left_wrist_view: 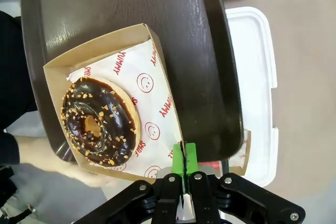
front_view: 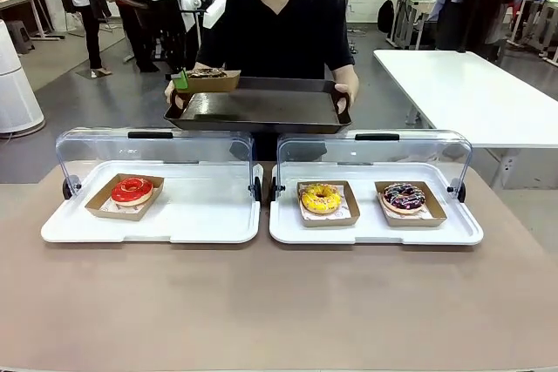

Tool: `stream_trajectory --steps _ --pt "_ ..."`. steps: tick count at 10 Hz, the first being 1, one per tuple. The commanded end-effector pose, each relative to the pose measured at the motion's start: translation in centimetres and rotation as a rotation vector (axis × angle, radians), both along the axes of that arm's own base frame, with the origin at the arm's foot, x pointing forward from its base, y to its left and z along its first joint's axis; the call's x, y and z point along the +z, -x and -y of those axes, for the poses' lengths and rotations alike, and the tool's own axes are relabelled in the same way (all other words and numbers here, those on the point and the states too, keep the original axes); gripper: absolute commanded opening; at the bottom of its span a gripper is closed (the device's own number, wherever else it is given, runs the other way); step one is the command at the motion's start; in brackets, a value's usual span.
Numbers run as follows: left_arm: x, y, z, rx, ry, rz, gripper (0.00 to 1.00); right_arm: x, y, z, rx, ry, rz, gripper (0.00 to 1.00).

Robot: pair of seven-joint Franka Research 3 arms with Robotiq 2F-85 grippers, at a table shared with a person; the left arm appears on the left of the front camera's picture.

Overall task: Provide the desired donut to the person.
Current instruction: Place the picked Paper togo box onto the Handle tray extended by the person.

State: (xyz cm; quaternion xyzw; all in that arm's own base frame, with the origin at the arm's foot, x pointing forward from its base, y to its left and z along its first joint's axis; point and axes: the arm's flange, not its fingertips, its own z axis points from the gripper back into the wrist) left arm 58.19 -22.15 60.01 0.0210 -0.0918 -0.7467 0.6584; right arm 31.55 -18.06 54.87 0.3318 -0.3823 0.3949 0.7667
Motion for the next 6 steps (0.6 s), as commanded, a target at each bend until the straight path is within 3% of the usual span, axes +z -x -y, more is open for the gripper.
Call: stream_trajectory --steps 1,5,6 --pt "0.2 -2.2 -0.1 -0.024 -0.038 -0.023 0.01 0.0 -0.1 0.0 0.006 -0.019 0.013 1.00" --pt "-2.5 -3.3 -0.3 -0.006 -0.045 -0.073 0.01 0.0 -0.1 0.0 0.006 -0.019 0.013 1.00" --pt "-2.5 -3.7 -0.2 -0.008 -0.042 -0.088 0.50 0.0 -0.1 0.0 0.006 -0.019 0.013 1.00"
